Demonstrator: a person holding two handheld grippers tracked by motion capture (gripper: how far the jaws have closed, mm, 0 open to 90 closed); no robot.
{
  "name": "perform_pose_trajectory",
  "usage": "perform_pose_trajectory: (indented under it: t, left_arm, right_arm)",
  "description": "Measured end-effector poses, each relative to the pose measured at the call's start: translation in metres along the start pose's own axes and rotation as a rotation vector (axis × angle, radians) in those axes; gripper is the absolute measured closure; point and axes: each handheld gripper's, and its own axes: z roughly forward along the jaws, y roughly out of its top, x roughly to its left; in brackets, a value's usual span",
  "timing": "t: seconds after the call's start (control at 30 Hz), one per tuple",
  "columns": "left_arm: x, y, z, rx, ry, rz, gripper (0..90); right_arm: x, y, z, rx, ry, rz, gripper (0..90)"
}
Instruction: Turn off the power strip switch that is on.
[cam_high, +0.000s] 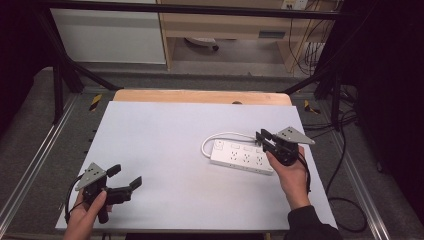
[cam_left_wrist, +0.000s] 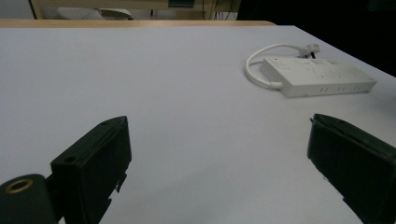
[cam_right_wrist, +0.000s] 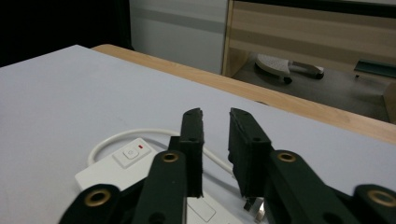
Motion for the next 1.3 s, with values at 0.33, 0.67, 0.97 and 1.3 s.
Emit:
perform_pose_trajectory:
  t: [0.33,0.67,0.97,1.3]
  left_arm:
    - [0.003,-0.001,0.000,0.000,-0.006,-0.016,6.4]
    - [0.002,-0.001,0.000,0.003,0.000,-0.004,6.4]
    - [0.001,-0.001,0.001,0.004,0.001,-0.003,6.5]
    - [0.001,-0.001,0.001,0.005,0.001,-0.002,6.5]
  right_arm:
    - [0.001,0.004,0.013,-0.040,-0.005,0.001,87.8]
    - [0.002,0.007,0.018,-0.048,0.003,-0.007,90.0]
    - [0.004,0.010,0.027,-0.045,0.007,-0.003,90.0]
    - [0.004,0.009,0.033,-0.036,0.007,0.010,90.0]
